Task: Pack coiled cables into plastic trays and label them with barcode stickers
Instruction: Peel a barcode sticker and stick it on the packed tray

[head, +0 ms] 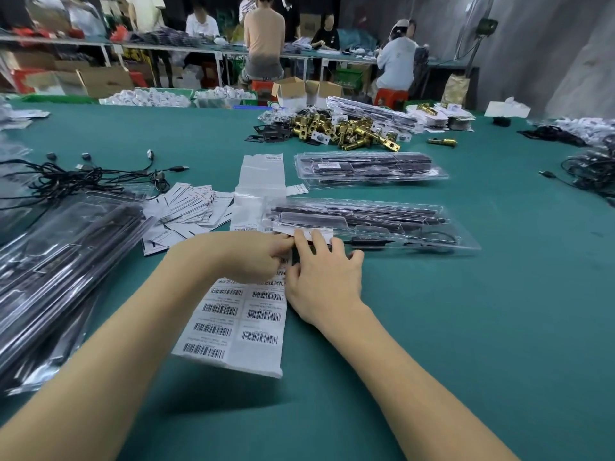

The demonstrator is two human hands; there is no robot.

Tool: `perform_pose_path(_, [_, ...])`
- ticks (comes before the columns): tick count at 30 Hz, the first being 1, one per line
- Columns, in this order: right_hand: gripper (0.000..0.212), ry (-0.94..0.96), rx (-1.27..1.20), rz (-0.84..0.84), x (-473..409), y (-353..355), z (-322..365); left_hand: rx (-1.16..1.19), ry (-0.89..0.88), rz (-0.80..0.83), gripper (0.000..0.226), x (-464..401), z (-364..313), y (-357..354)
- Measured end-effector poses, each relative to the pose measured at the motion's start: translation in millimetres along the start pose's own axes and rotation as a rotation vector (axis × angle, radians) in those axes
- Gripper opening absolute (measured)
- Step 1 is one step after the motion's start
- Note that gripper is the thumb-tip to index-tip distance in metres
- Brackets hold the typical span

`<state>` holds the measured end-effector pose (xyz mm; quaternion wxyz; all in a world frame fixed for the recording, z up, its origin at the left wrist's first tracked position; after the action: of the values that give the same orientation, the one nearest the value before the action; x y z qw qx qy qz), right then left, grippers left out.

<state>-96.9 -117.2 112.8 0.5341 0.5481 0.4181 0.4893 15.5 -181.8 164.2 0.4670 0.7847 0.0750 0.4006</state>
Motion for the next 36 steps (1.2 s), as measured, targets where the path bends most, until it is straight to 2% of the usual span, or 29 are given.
perform_pose_path(3, [0.059, 0.008, 0.054, 0.024, -2.0, -0.5, 3.5, -0.032, 0.158, 0.033, 0.048, 13.8, 10.3, 8.8])
perform_pose_path(7, [0.054, -0.016, 0.106, 0.059, -3.9, -0.3, 7.8, 0.034, 0.226, 0.007, 0.047, 28.7, 29.0, 15.9])
perform_pose_path(22, [0.055, -0.022, 0.056, 0.096, -7.3, -2.7, 9.7, 0.143, 0.242, 0.021, 0.054, 27.0, 31.3, 13.3])
perform_pose_path(36, [0.056, 0.051, -0.005, 0.109, -9.7, -4.7, 4.3, -0.019, 0.193, 0.001, 0.054, 12.5, 21.6, 5.5])
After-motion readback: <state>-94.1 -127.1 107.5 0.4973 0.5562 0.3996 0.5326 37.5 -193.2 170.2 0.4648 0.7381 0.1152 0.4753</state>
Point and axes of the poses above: each hand's wrist, its own x-axis away from the middle knuckle, its own y-axis out of the back of the hand, z = x × y, the point moved 2 cm from there along -x, towards the middle knuckle, and after that the axes turned 15 degrees about z, right-handed, at the moved point
